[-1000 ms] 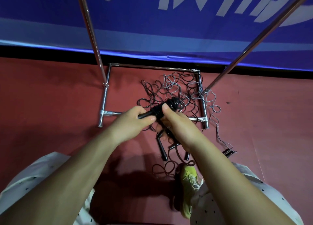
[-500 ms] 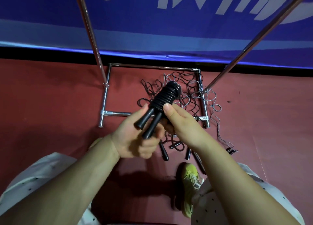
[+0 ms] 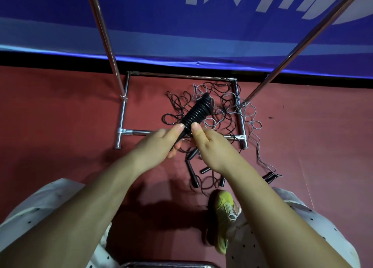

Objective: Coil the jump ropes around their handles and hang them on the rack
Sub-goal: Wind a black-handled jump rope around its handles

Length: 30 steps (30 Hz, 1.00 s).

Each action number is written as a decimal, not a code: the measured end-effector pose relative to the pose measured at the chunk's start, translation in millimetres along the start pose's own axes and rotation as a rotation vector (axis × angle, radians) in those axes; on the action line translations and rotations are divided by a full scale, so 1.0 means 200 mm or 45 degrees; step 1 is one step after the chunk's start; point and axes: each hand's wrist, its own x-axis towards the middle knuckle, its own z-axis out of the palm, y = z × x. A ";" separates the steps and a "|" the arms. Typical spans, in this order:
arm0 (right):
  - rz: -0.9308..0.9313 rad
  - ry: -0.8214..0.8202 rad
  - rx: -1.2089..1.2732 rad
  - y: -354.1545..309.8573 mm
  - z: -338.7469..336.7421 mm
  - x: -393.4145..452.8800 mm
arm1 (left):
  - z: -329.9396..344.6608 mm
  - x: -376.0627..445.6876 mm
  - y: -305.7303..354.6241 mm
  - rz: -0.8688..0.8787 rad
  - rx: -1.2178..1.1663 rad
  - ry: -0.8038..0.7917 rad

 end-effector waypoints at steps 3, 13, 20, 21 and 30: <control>0.073 -0.021 -0.080 0.01 0.02 0.02 | -0.01 0.02 -0.04 -0.015 0.258 0.191; 0.163 -0.040 0.432 0.02 0.03 0.01 | -0.02 0.02 0.00 -0.035 0.327 0.260; 0.070 -0.005 0.366 0.03 0.05 0.03 | -0.08 0.00 0.01 -0.068 -0.117 0.047; 0.018 0.004 0.349 0.04 0.04 0.04 | -0.09 -0.01 0.02 -0.167 -0.387 -0.092; -0.098 0.067 0.422 0.04 0.08 0.02 | -0.05 -0.03 0.04 -0.487 -1.119 -0.473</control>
